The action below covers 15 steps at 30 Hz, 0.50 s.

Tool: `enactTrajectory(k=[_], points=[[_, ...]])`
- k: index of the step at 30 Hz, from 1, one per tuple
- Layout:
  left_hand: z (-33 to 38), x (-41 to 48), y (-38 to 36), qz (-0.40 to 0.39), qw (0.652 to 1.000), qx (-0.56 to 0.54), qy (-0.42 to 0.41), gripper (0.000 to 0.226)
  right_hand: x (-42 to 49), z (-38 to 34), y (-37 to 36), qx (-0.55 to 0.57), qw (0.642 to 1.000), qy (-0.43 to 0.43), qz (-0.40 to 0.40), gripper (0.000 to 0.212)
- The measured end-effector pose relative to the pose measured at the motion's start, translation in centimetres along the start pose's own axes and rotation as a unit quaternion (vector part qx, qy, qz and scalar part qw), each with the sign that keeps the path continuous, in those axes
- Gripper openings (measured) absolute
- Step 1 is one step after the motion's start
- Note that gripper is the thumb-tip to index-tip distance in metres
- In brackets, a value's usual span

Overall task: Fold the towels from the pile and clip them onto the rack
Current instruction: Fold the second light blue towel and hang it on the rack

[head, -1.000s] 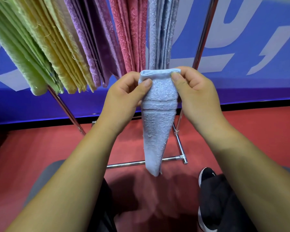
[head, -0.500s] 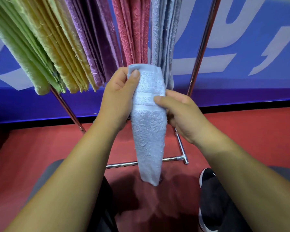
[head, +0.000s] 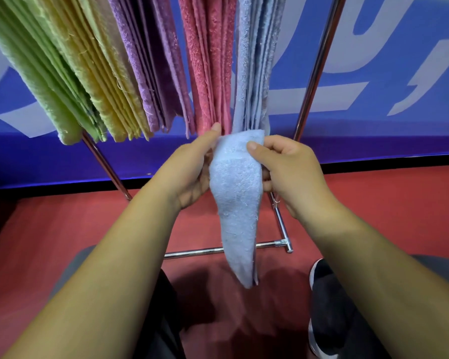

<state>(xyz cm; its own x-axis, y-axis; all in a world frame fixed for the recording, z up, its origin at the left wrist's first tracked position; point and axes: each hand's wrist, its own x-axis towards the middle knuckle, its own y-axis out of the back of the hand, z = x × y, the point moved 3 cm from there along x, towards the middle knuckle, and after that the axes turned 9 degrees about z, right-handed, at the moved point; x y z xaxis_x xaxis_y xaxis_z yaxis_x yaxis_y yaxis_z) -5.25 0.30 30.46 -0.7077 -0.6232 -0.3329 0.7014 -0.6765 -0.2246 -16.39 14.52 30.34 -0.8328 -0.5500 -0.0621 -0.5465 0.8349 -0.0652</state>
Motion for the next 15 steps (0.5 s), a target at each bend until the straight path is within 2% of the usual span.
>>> enactTrajectory(k=[3, 7, 10, 12, 15], points=[[-1.1, 0.3, -0.2, -0.009, 0.994, 0.112, 0.001, 0.052, 0.4, 0.1, 1.0, 0.013, 0.999, -0.038, 0.024, 0.017], [-2.1, 0.3, -0.5, -0.057, 0.976, 0.209, -0.01, 0.03, 1.1, -0.2, 2.3, 0.042, 0.995, -0.063, 0.063, 0.014], [-2.5, 0.1, -0.9, -0.102, 0.961, 0.255, -0.031, 0.035, 1.6, -0.6, 3.4, 0.072, 0.991, -0.074, 0.085, 0.017], [-2.7, 0.1, -1.5, -0.116, 0.96, 0.252, -0.044, 0.037, 1.9, -0.6, 4.2, 0.09, 0.987, -0.088, 0.1, 0.021], [-2.9, -0.1, -2.4, -0.115, 0.971, 0.198, -0.063, 0.029, 2.4, -0.3, 4.8, 0.138, 0.978, -0.119, 0.106, 0.012]])
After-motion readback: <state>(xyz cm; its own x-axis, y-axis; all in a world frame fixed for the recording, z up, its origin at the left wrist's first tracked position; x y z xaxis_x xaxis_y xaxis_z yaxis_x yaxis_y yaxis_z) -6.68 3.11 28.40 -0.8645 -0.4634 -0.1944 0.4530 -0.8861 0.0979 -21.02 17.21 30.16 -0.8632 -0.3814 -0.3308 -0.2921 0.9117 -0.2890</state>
